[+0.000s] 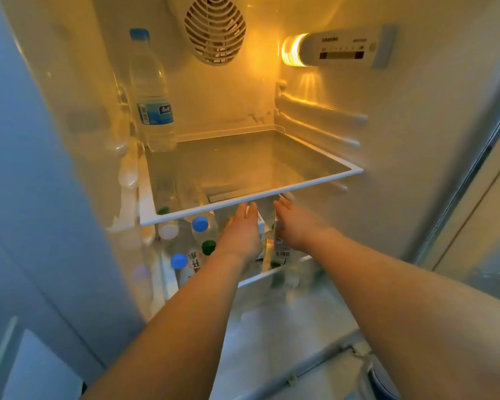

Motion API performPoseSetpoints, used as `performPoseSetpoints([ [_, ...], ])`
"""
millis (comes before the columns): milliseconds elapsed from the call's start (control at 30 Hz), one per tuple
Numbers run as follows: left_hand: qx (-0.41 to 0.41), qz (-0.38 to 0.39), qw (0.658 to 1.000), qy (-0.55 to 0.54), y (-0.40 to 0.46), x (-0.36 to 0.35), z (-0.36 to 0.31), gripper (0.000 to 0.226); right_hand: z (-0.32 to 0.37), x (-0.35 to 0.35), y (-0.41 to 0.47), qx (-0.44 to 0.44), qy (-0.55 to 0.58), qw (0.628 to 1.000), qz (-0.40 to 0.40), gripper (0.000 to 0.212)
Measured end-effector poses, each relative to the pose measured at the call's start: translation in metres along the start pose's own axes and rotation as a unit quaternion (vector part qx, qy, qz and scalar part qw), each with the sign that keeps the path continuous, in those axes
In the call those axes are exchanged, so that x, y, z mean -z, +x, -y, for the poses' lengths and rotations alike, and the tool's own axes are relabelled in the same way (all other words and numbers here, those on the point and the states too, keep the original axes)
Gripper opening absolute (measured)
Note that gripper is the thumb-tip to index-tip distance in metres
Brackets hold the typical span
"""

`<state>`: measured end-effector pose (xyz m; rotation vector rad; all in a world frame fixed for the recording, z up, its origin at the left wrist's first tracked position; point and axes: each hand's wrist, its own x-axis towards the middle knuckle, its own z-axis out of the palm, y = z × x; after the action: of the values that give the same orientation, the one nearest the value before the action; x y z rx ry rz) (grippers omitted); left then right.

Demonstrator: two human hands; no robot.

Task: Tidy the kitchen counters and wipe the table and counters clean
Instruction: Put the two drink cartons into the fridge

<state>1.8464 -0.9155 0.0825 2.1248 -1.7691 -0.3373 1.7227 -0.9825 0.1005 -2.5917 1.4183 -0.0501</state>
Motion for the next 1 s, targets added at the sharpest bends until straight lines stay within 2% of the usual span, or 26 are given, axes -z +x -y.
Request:
performPoseSetpoints([
  [167,-0.010,-0.052,0.997,0.060,-0.049,-0.001,-0.008,0.075,0.006,0.008,-0.049,-0.007,0.021,1.000,-0.020,0.077],
  [400,-0.023,-0.079,0.981,0.177,-0.147,0.029,0.005,0.062,0.045,0.019,-0.148,0.021,-0.005,0.999,-0.041,0.068],
  [467,-0.057,-0.100,0.971,0.210,-0.171,0.037,-0.003,0.055,0.058,0.014,-0.174,0.048,-0.009,0.998,-0.050,0.069],
  [533,-0.095,-0.124,0.959,0.236,-0.197,0.041,-0.012,0.061,0.071,0.012,-0.201,0.074,-0.017,0.995,-0.072,0.067],
  [700,-0.102,-0.159,0.940,0.284,-0.288,0.055,-0.009,0.060,0.094,0.021,-0.263,0.094,-0.023,0.992,-0.077,0.062],
  [767,-0.071,-0.179,0.938,0.290,-0.325,0.059,0.005,0.056,0.103,0.023,-0.281,0.113,-0.035,0.990,-0.074,0.063],
  [833,-0.003,-0.196,0.938,0.287,-0.370,0.063,0.014,0.053,0.117,0.022,-0.305,0.161,-0.024,0.984,-0.069,0.065],
  [900,0.070,-0.196,0.938,0.278,-0.414,0.068,0.017,0.056,0.134,0.015,-0.332,0.215,-0.023,0.974,-0.066,0.066],
  [1000,0.126,-0.233,0.922,0.283,-0.469,0.070,0.007,0.060,0.152,0.005,-0.370,0.252,-0.026,0.965,-0.063,0.064],
])
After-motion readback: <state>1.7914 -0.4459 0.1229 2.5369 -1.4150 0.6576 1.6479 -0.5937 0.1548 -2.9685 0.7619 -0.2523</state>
